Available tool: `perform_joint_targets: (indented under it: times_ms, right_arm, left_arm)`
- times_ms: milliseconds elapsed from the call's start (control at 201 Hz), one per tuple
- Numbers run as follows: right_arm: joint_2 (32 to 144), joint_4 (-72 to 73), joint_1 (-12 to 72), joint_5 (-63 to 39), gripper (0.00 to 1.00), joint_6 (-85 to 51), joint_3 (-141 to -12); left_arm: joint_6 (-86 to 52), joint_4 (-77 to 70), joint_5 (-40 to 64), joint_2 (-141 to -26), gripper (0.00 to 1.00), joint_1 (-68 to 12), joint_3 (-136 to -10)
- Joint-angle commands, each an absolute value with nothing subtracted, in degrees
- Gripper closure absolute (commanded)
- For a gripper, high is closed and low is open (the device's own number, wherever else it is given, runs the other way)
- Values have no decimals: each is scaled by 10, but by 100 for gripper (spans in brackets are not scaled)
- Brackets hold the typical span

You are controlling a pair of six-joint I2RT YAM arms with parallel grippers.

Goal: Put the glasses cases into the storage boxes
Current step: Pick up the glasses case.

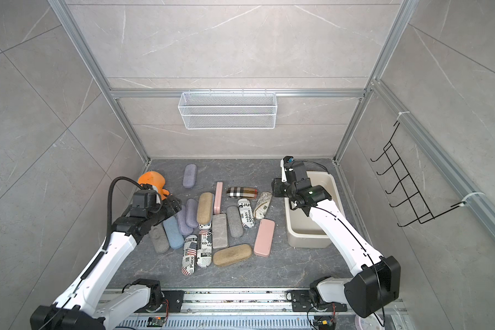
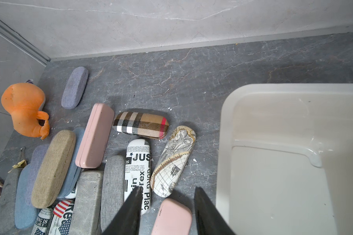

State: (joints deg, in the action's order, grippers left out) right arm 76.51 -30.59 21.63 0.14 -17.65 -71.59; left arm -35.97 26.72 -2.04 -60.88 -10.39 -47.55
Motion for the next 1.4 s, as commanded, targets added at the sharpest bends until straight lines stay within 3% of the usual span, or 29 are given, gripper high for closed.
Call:
perform_joint_targets:
  times_ms: [0, 30, 60, 264, 474, 613, 877, 1072, 1396]
  right_arm:
    - [753, -300, 224, -37, 40, -156, -699]
    - [746, -295, 226, -46, 28, -155, -691]
    - [744, -294, 227, -50, 25, -155, -686]
    - [744, -308, 237, -54, 27, -158, -677]
    - [745, -322, 258, -52, 30, -155, -677]
    - [742, -322, 273, -49, 20, -150, -670]
    - [740, -325, 285, -30, 19, -150, -668]
    - [743, -330, 290, -28, 20, -153, -675]
    - [738, -333, 300, -24, 25, -169, -675]
  left_arm:
    - [-347, 263, -47, -642, 16, -135, -493]
    - [-343, 265, -49, -655, 15, -146, -501]
    - [-339, 267, -54, -666, 15, -159, -509]
    - [-320, 288, -86, -740, 11, -236, -573]
    - [-322, 317, -116, -793, 10, -263, -600]
    - [-308, 321, -102, -820, 10, -268, -606]
    - [-267, 291, -45, -838, 12, -282, -611]
    - [-266, 285, -43, -859, 16, -282, -610]
    - [-263, 281, -60, -835, 33, -285, -587]
